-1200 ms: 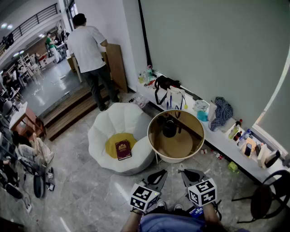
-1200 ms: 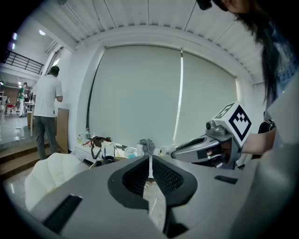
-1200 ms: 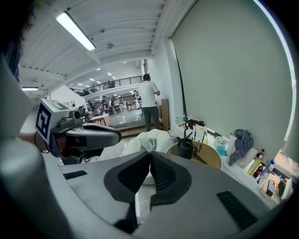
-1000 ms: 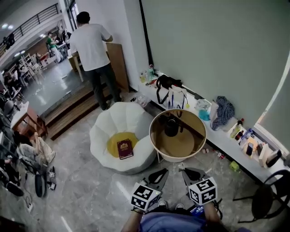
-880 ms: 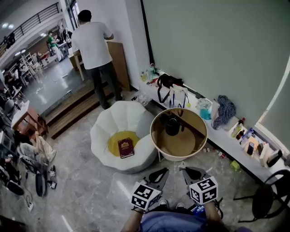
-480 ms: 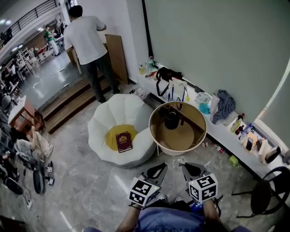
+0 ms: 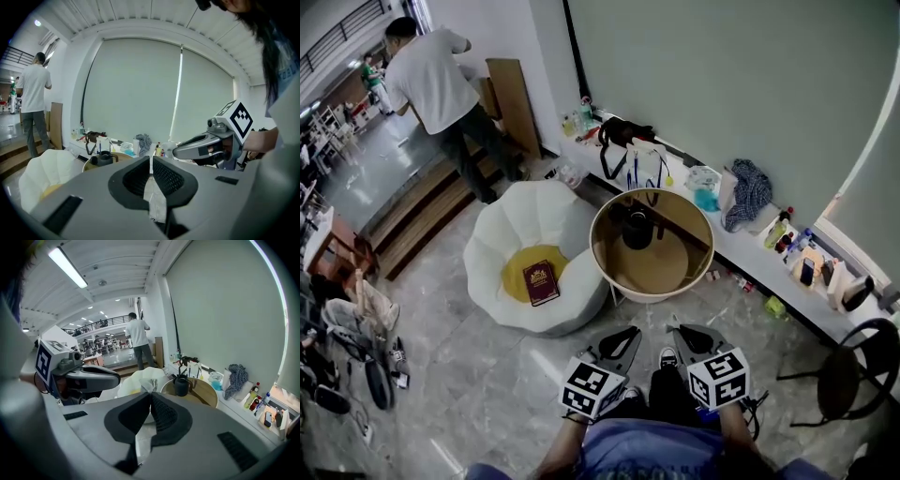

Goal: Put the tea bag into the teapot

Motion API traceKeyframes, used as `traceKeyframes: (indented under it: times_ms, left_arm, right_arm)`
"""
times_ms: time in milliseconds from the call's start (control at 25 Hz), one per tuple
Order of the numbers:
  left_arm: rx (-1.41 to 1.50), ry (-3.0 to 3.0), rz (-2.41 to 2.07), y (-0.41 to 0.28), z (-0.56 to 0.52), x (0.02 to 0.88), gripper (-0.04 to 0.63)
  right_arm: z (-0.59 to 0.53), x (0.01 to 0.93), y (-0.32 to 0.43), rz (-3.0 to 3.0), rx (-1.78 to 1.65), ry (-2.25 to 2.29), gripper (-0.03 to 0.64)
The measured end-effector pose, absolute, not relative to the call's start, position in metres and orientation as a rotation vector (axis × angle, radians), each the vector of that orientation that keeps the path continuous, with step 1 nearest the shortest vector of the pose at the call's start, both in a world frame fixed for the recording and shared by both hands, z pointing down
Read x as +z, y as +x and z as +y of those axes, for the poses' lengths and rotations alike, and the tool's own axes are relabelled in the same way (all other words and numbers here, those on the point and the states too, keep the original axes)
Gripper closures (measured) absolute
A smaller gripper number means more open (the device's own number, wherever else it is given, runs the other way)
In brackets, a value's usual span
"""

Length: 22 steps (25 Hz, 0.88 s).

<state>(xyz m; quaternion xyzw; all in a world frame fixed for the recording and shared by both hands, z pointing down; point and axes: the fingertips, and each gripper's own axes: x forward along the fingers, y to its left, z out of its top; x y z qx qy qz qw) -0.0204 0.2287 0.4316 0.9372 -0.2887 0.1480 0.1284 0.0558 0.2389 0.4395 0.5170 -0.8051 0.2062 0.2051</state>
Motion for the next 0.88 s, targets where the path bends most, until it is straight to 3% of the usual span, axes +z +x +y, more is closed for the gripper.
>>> traceKeyframes:
  times_ms: [880]
  left_arm:
    - [0.445,2.587,-1.119,0.060,0.028,0.437,0.577]
  right_arm:
    - [0.017,0.450,0.157,-2.336,0.514,1.217,0.597]
